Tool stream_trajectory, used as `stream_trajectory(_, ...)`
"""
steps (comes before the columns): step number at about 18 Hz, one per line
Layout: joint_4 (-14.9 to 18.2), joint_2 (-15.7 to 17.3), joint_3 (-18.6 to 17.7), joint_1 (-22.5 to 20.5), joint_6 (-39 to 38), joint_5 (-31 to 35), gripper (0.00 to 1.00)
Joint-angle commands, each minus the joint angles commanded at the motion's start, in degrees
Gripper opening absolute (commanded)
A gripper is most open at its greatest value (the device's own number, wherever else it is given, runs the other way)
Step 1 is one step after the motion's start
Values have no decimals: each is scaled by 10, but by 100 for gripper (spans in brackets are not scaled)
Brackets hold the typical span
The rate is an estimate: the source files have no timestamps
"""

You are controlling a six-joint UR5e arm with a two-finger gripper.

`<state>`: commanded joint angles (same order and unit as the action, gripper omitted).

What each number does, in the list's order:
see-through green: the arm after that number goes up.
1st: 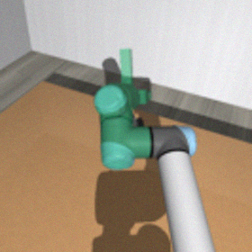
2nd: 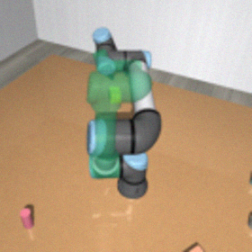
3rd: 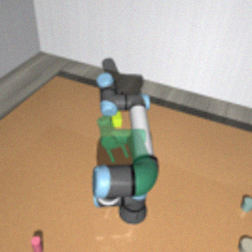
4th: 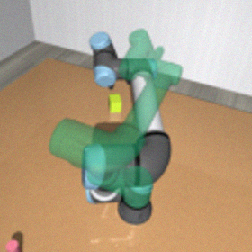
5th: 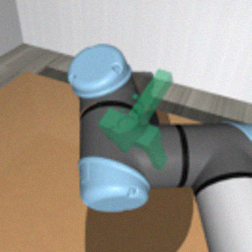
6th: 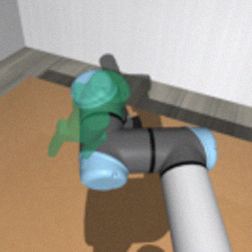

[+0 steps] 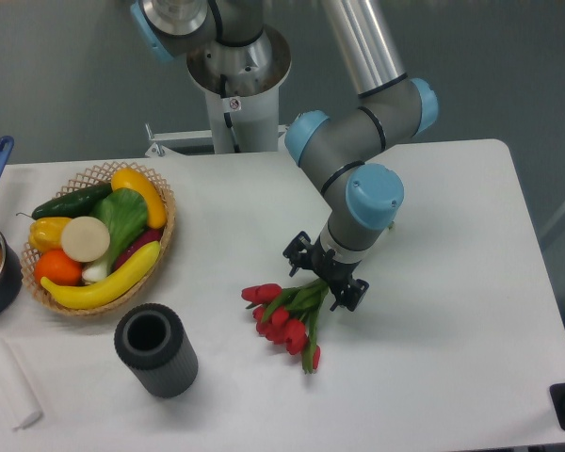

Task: Pick up the flowers from the table
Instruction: 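Close the gripper around the tulip stems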

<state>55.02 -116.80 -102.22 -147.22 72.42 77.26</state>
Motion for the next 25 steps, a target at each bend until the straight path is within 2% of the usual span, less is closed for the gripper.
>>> stream_trajectory(16,0,-8,-1,4,-1,1,99)
stream_trajectory(18,0,-8,-2,4,-1,1,94)
stream_trajectory(21,0,-6,-2,5,-2,1,74)
stream_trajectory(25,0,-4,-3,6,-23,0,57)
